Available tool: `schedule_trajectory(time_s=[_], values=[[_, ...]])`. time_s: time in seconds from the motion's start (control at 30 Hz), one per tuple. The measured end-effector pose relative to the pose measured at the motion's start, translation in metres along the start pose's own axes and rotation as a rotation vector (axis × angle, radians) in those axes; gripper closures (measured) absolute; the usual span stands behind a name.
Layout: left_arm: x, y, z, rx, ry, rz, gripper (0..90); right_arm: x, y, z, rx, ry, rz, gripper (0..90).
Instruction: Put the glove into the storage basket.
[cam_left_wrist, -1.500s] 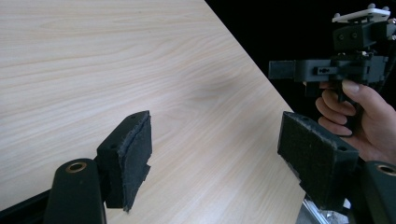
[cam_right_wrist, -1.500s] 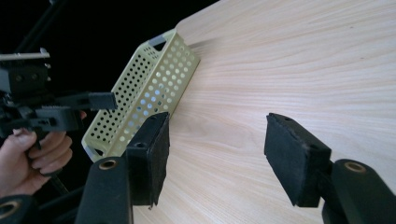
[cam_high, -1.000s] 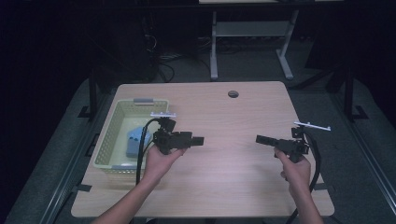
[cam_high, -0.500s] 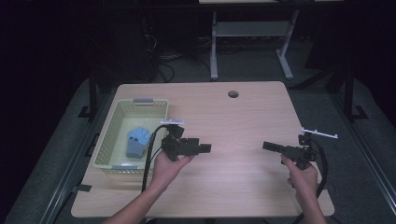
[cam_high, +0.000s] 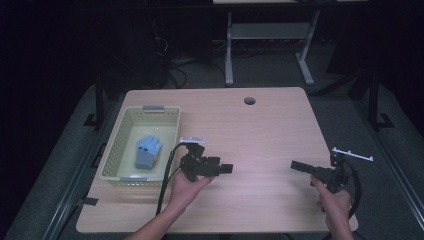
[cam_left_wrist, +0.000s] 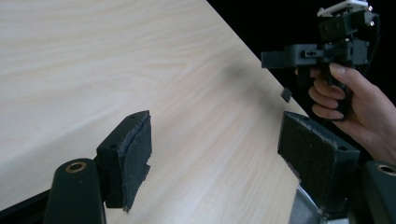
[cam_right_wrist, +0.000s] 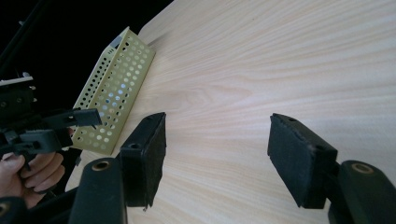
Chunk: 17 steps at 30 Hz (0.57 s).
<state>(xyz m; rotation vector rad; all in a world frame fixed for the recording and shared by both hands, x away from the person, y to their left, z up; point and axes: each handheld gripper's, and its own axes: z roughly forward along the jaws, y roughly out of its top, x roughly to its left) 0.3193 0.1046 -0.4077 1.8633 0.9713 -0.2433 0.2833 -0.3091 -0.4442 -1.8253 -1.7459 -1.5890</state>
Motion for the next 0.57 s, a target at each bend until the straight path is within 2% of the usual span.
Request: schedule_trajectory(time_s=[0.07,0.27,0.33,0.43,0.53,0.57], values=[[-0.003,-0.003,0.002,0.010,0.005,0.017,25.6,-0.001,-0.004,-0.003,-0.005,-0.002,-0.006,36.8],[-0.007,-0.016,0.008,0.008,-0.015,0.044,25.6,-0.005,-0.018,-0.007,-0.010,-0.012,-0.018,35.6],[-0.009,-0.021,0.009,0.009,-0.016,0.063,25.5,-0.006,-0.025,-0.008,-0.013,0.000,-0.015,33.9],[-0.012,-0.031,0.008,-0.003,-0.028,0.077,25.4,-0.003,-0.032,-0.010,-0.003,0.026,-0.037,32.0],[-0.016,-0.042,0.006,-0.017,-0.026,0.113,25.4,0.001,-0.037,-0.012,0.001,0.033,-0.070,31.2],[-0.016,-0.045,0.006,-0.004,-0.028,0.136,25.4,0.002,-0.038,-0.012,0.004,0.038,-0.073,30.8]])
